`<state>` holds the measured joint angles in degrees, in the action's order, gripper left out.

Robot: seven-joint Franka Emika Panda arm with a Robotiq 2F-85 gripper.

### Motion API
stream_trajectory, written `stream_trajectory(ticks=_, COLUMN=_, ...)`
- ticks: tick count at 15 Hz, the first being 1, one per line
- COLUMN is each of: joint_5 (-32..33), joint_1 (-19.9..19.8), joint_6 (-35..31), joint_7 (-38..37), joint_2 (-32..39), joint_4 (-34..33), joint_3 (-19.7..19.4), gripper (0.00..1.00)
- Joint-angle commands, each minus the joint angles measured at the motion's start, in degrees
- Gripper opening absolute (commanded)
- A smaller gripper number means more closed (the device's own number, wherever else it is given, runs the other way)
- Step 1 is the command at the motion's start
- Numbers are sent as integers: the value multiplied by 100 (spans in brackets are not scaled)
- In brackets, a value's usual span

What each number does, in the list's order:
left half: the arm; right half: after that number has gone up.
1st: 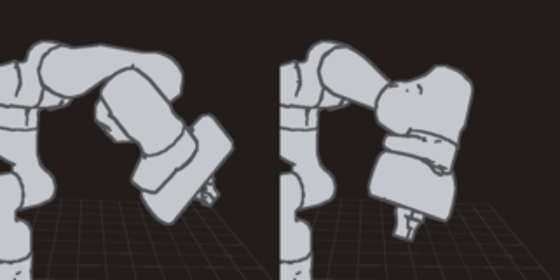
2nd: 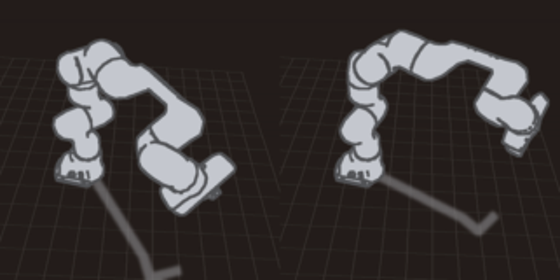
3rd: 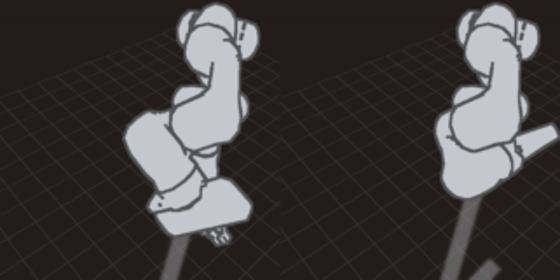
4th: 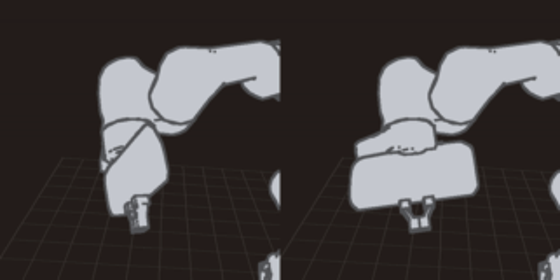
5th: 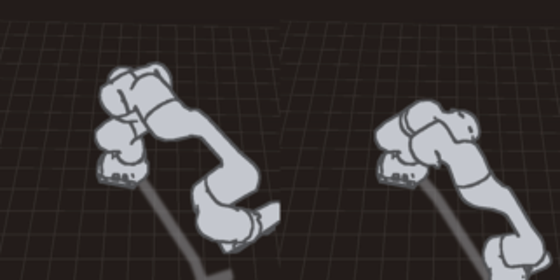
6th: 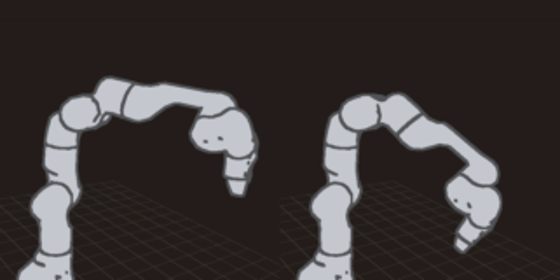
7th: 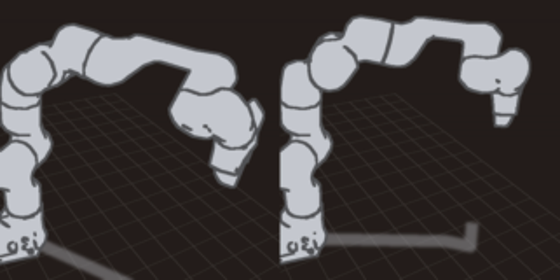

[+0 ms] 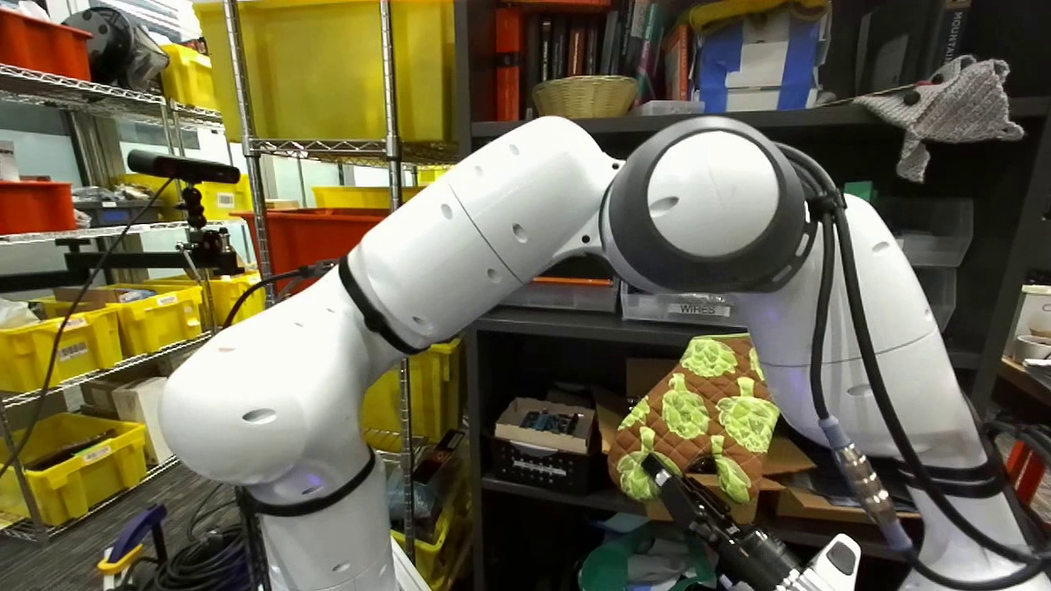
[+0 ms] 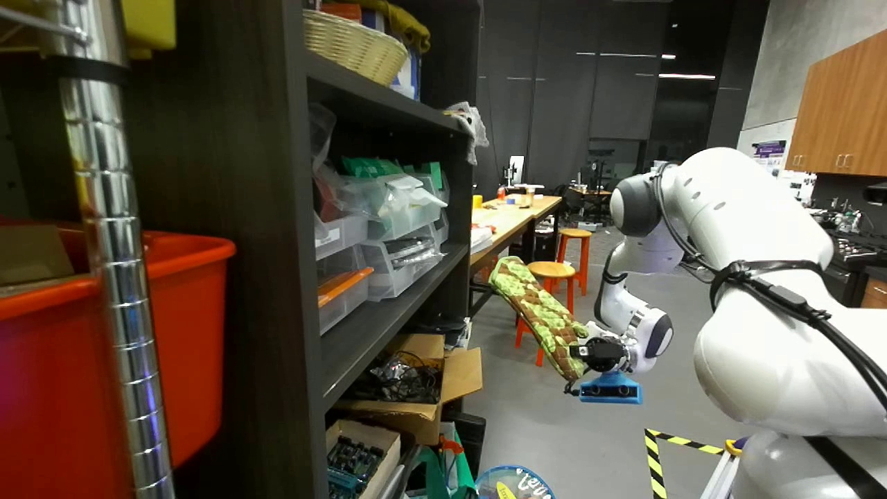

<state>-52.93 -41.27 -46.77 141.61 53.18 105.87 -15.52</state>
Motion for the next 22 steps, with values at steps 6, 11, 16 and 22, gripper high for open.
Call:
stream_trajectory(ticks=6, joint_5=206, joint_1=594, joint_6=-740, joint_7=-150, joint_2=-1763, joint_4=2017, joint_3=-846, gripper=4)
stream_trajectory(ticks=11, joint_5=681, joint_1=532, joint_6=-901, joint_7=-256, joint_2=-2265, joint_4=2495, joint_3=-1175, gripper=4)
stream_trajectory(ticks=16, joint_5=838, joint_1=565, joint_6=-991, joint_7=-760, joint_2=-2824, joint_4=3104, joint_3=-1416, gripper=4)
stream_trajectory(ticks=22, joint_5=300, joint_1=681, joint_6=-1593, joint_7=-1377, joint_2=-3841, joint_4=4036, joint_3=-1552, gripper=4)
